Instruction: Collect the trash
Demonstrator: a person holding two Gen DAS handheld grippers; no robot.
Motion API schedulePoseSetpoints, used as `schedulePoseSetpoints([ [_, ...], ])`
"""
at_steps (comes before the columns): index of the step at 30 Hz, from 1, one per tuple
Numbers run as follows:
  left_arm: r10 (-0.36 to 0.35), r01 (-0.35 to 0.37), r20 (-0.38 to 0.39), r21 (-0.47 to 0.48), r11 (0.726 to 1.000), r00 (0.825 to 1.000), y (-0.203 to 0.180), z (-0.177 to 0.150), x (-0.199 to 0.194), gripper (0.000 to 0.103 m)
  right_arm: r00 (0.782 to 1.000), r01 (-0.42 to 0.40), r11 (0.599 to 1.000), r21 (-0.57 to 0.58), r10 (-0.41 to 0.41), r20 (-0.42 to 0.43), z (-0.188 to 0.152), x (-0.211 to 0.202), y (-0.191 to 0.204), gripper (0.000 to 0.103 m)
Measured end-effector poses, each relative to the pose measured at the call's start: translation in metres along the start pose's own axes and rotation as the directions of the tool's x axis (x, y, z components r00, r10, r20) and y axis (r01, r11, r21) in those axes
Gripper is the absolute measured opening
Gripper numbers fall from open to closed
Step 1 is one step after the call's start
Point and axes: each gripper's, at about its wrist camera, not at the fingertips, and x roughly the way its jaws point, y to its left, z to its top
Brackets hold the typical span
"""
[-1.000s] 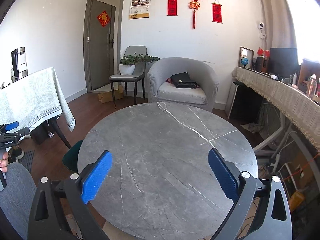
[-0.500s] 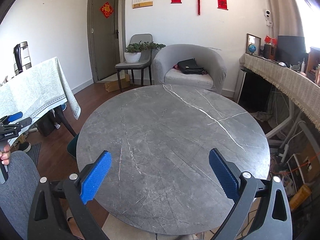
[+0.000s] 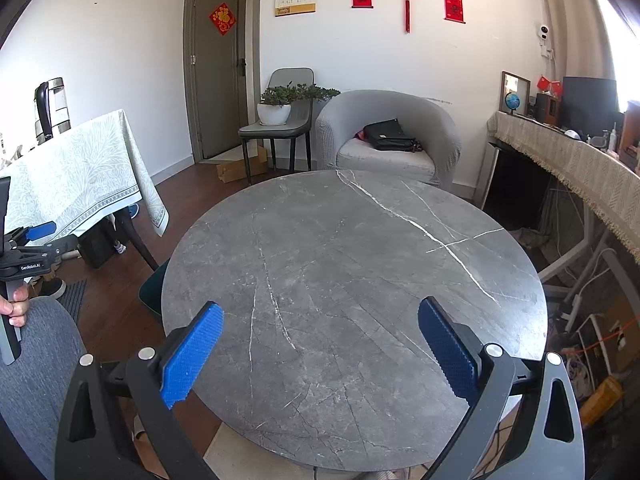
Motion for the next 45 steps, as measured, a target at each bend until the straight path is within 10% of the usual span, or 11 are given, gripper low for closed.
schedulePoseSetpoints([
  [45, -0.012, 0.011, -0.020, -0.035, 0.999, 1.000, 0.0012, -0.0015, 0.0054, 0.099, 1.000, 0.012, 1.000, -0.014, -0.012, 0.000, -0.0011, -0.0024, 0.0041, 0.099],
])
